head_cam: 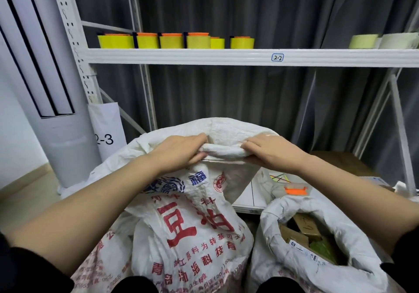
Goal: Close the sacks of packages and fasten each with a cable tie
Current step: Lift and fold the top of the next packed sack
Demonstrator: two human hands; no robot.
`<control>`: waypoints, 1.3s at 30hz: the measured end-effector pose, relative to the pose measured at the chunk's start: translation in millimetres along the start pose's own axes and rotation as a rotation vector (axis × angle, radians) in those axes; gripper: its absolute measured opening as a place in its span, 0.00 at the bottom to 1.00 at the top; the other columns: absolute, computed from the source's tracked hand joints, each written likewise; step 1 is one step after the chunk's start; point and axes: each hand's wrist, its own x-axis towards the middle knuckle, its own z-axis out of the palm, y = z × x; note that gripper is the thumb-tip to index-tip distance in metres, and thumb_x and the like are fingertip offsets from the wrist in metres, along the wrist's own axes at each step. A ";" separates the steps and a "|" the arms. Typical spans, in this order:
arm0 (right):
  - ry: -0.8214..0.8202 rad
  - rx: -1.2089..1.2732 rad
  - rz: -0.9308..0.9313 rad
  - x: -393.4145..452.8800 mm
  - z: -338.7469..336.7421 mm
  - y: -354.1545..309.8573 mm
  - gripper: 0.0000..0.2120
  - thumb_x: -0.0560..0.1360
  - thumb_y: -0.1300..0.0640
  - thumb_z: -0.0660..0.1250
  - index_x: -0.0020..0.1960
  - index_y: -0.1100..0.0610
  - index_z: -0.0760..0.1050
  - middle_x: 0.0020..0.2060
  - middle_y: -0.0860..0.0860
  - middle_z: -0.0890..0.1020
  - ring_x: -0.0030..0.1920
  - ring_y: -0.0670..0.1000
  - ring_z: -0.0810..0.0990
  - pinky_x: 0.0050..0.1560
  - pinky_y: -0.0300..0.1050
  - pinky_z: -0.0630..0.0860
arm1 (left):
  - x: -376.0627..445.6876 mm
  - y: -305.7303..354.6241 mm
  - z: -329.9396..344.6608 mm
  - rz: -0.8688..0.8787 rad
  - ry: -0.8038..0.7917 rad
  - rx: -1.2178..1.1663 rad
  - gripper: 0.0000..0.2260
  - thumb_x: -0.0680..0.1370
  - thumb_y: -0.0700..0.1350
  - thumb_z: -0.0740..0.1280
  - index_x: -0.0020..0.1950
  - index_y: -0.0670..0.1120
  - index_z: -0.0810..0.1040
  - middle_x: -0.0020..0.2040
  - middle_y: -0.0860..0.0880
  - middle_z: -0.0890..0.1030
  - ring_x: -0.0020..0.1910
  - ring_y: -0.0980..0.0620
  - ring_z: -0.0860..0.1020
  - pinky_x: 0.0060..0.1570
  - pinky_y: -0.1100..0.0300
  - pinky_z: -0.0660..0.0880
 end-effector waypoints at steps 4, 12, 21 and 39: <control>0.059 -0.030 0.040 -2.6 2.4 -6.2 0.05 0.74 0.59 0.54 0.48 0.55 0.66 0.39 0.55 0.76 0.31 0.58 0.73 0.28 0.44 0.68 | -2.7 11.7 -3.7 -0.091 -0.035 -0.007 0.09 0.78 0.47 0.62 0.50 0.50 0.60 0.43 0.53 0.71 0.38 0.49 0.69 0.36 0.56 0.61; 0.004 0.002 0.146 -7.2 15.8 -7.4 0.05 0.70 0.57 0.51 0.45 0.51 0.61 0.37 0.52 0.77 0.30 0.56 0.75 0.26 0.40 0.59 | -5.2 19.9 27.7 0.051 0.237 0.251 0.22 0.67 0.38 0.70 0.61 0.42 0.73 0.35 0.45 0.77 0.21 0.46 0.74 0.18 0.60 0.64; -0.064 0.038 0.140 -16.7 24.9 -0.8 0.06 0.70 0.52 0.55 0.45 0.52 0.62 0.37 0.52 0.75 0.34 0.56 0.76 0.29 0.49 0.72 | -1.0 9.8 36.0 0.043 0.188 -0.003 0.09 0.80 0.50 0.53 0.48 0.48 0.69 0.42 0.51 0.74 0.40 0.50 0.75 0.34 0.58 0.64; -0.240 0.151 0.215 26.9 8.6 -49.7 0.16 0.80 0.44 0.58 0.60 0.54 0.70 0.45 0.57 0.82 0.45 0.60 0.80 0.38 0.46 0.61 | -27.4 3.7 29.0 -0.119 -0.106 0.086 0.12 0.79 0.53 0.60 0.59 0.49 0.69 0.53 0.48 0.80 0.50 0.46 0.78 0.41 0.54 0.72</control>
